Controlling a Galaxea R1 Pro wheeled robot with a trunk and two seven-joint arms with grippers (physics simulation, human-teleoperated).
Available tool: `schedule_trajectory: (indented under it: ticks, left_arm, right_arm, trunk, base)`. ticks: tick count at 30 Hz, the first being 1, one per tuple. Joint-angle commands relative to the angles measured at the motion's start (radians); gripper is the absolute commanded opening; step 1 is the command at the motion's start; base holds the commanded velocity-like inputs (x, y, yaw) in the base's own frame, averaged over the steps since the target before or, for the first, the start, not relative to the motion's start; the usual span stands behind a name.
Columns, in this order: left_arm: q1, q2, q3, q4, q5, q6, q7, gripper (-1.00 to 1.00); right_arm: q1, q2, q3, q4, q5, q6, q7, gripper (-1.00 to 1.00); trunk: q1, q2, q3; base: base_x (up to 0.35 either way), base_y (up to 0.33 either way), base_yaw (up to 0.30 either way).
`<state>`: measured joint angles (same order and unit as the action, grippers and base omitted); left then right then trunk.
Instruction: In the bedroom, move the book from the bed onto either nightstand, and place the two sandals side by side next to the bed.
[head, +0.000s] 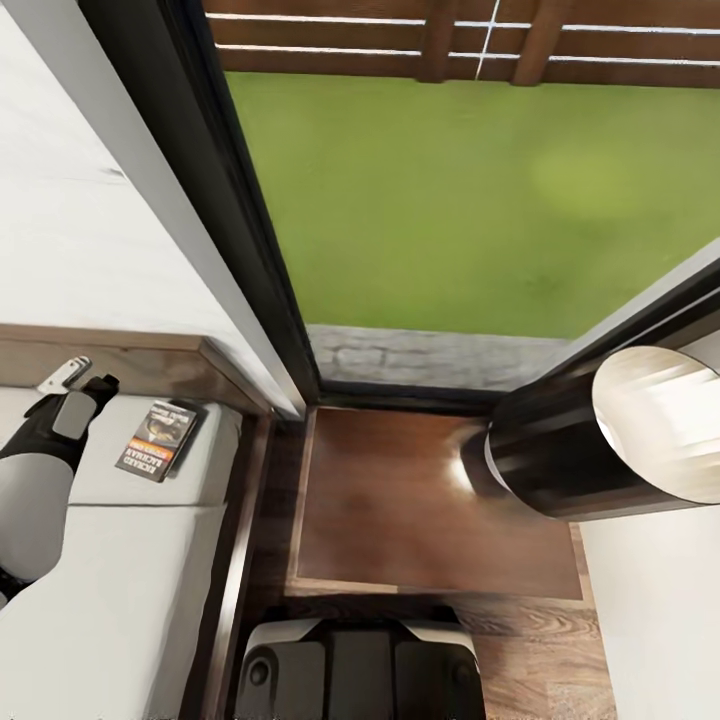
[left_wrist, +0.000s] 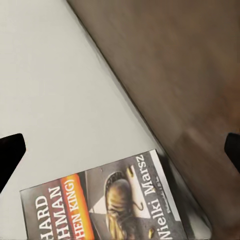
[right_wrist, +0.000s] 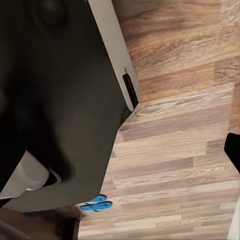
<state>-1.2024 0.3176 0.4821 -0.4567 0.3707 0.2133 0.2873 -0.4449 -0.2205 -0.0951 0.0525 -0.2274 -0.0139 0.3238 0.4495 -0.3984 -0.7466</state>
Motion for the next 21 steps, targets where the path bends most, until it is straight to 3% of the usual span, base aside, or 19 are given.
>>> schedule_trajectory:
  ticks: [1, 8, 12, 18, 21]
  left_arm:
    - [0.0, 0.0, -0.002, 0.004, 0.01, -0.004, 0.004, 1.0]
    - [0.001, 0.002, -0.006, 0.013, 0.009, -0.017, 0.004, 1.0]
    - [0.003, 0.023, -0.008, 0.013, 0.008, -0.018, 0.004, 1.0]
    - [0.005, 0.033, -0.008, 0.014, 0.007, -0.019, 0.003, 1.0]
    - [0.007, 0.036, -0.008, 0.015, -0.011, -0.037, 0.004, 1.0]
  right_arm:
    - [-0.001, 0.0, -0.008, 0.003, -0.004, -0.001, 0.006, 1.0]
    - [-0.001, -0.001, -0.008, 0.004, -0.004, -0.001, 0.006, 1.0]
    - [-0.001, -0.002, -0.008, 0.004, -0.004, -0.001, 0.006, 1.0]
    - [-0.001, -0.002, -0.008, 0.003, -0.004, -0.001, 0.006, 1.0]
    - [-0.001, -0.002, -0.008, 0.003, -0.004, -0.001, 0.006, 1.0]
  trunk:
    - [0.0, -0.002, -0.003]
    - [0.0, -0.002, -0.014]
    - [0.0, -0.002, -0.02]
    - [0.0, -0.002, -0.029]
    - [0.0, -0.002, -0.034]
  base:
    - [0.0, 0.0, 0.0]
    - [0.0, 0.0, 0.0]
    - [0.0, 0.0, 0.0]
    - [0.0, 0.0, 0.0]
    - [0.0, 0.0, 0.0]
